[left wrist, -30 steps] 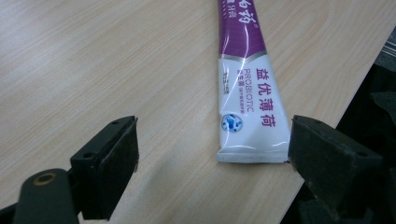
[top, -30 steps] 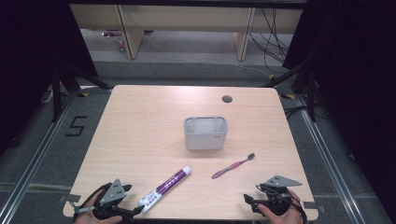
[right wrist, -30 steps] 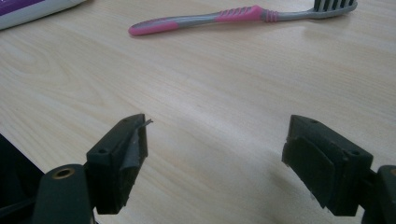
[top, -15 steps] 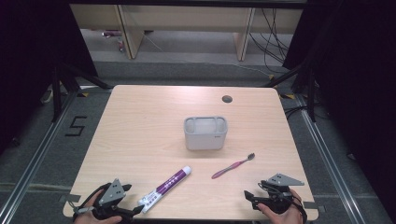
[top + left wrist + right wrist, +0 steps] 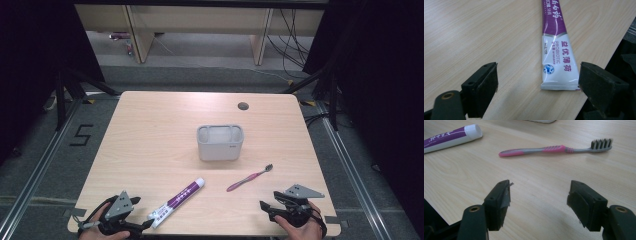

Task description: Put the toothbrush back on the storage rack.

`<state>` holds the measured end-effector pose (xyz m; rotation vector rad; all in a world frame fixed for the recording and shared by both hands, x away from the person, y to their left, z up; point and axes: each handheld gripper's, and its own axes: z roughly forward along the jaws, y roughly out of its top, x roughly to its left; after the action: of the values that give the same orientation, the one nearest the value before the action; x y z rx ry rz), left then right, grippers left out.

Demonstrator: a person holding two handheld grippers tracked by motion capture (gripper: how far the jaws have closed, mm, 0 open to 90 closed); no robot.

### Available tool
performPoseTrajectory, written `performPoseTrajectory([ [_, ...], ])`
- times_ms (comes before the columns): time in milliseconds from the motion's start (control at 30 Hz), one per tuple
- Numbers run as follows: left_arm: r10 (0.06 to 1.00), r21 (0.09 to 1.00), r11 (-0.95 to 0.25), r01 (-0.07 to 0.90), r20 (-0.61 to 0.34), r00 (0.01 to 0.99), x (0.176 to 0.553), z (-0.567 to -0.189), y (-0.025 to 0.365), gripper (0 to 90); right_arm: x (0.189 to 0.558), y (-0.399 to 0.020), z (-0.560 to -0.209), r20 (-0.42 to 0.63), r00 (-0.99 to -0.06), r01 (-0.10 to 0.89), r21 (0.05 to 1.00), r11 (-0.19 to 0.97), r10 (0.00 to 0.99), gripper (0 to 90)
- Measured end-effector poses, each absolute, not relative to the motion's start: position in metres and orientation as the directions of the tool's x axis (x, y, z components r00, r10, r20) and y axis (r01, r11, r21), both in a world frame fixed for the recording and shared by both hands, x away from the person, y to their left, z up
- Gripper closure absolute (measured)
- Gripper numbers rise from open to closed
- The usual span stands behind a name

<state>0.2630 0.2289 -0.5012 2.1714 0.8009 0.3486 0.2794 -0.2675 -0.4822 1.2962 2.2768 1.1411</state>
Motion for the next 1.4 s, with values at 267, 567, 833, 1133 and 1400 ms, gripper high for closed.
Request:
performPoseTrajectory([
  [267,0.645,0.753,-0.495,0.434,-0.016,0.764,0.263,-0.501,0.228,15.6,0.284,-0.260,-0.475,0.128,-0.600,0.556,0.776,0.298,0.790,74.2],
  [567,0.650,0.752,-0.492,0.438,-0.017,0.760,0.263,-0.501,0.228,15.6,0.299,-0.237,-0.470,0.090,-0.652,0.523,0.773,0.360,0.753,90.0],
  [833,0.653,0.755,-0.485,0.441,-0.022,0.757,0.263,-0.501,0.230,15.6,0.326,-0.214,-0.473,0.053,-0.684,0.499,0.762,0.413,0.728,90.0],
  [1133,0.653,0.754,-0.486,0.442,-0.023,0.757,0.263,-0.501,0.229,15.6,0.344,-0.206,-0.477,0.044,-0.685,0.509,0.743,0.435,0.727,90.0],
  [1400,0.654,0.751,-0.491,0.442,-0.017,0.756,0.264,-0.501,0.229,15.6,0.358,-0.191,-0.483,0.034,-0.697,0.514,0.721,0.465,0.717,90.0],
])
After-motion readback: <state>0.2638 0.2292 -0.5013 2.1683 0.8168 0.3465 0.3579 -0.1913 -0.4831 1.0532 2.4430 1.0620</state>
